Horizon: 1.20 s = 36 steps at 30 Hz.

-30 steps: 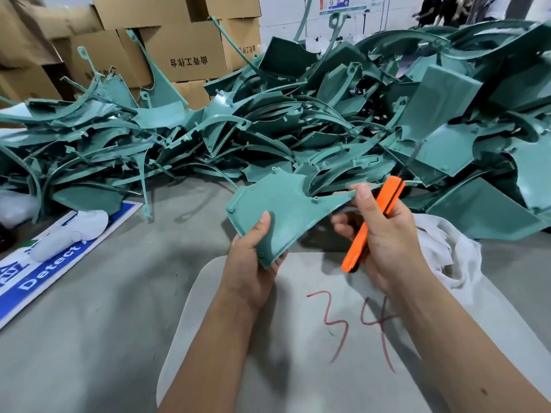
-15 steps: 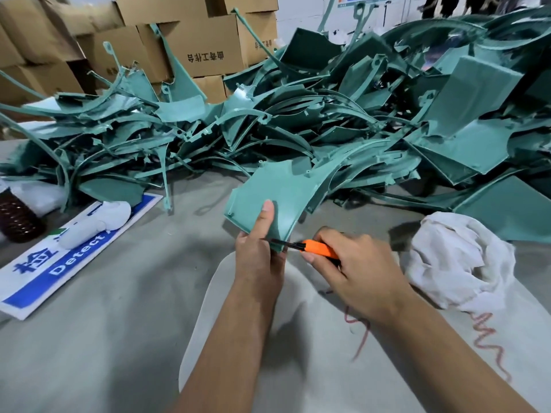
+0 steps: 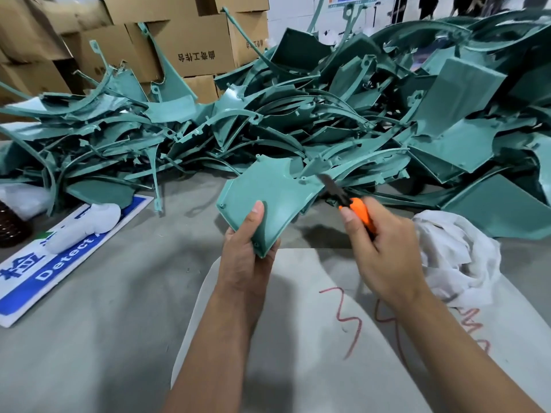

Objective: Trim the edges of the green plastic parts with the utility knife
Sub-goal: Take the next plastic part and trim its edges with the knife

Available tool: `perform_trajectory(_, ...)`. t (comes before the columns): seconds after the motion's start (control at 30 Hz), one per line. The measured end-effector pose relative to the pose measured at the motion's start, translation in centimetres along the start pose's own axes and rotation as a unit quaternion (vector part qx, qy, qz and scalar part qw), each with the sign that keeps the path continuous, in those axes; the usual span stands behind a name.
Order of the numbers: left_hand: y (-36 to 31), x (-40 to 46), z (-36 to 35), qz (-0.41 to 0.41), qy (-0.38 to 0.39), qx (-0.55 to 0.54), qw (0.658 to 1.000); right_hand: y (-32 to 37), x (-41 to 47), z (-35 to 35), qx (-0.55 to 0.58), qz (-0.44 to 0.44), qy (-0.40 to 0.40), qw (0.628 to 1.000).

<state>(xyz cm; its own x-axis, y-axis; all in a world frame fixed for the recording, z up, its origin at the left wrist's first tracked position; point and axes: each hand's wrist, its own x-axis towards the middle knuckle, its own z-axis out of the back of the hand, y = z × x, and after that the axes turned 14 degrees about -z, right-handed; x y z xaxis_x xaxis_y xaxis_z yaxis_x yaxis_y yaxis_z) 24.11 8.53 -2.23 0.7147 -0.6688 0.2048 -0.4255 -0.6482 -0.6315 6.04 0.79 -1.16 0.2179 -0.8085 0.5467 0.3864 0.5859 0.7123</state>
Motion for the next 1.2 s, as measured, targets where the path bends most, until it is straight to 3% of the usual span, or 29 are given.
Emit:
perform_trajectory(0.2, -0.9, -0.2, 0.9, 0.014, 0.003, 0.058, 0.998, -1.4, 1.3, 0.9, 0.074, -0.097, -0.092, 0.988)
perform_trajectory(0.43, -1.2, -0.1, 0.4, -0.01, -0.004, 0.024, 1.0, -2.7, 2.2, 1.7, 0.103, -0.205, -0.152, 0.961)
perform_trajectory(0.5, -1.3, 0.0, 0.0, -0.023, -0.039, 0.039, 0.998, -2.2, 1.9, 1.4, 0.105, -0.188, -0.148, 0.965)
perform_trajectory(0.57, -1.4, 0.2, -0.4, -0.039, -0.061, 0.051, 0.996, -1.2, 1.2, 0.7, 0.077, -0.114, -0.122, 0.983)
perform_trajectory(0.77, -1.2, 0.3, -1.0, -0.078, -0.052, 0.036, 0.995, 0.1, -0.9, -1.5, -0.043, 0.083, 0.034, 0.995)
perform_trajectory(0.9, -1.1, -0.2, -1.1, -0.077, -0.024, 0.042, 0.996, -0.1, -0.9, -1.7, -0.052, 0.091, 0.068, 0.992)
perform_trajectory(1.2, -1.3, -0.4, -1.2, -0.045, 0.011, 0.026, 0.999, -1.0, 0.2, -0.2, -0.001, 0.038, -0.006, 0.999)
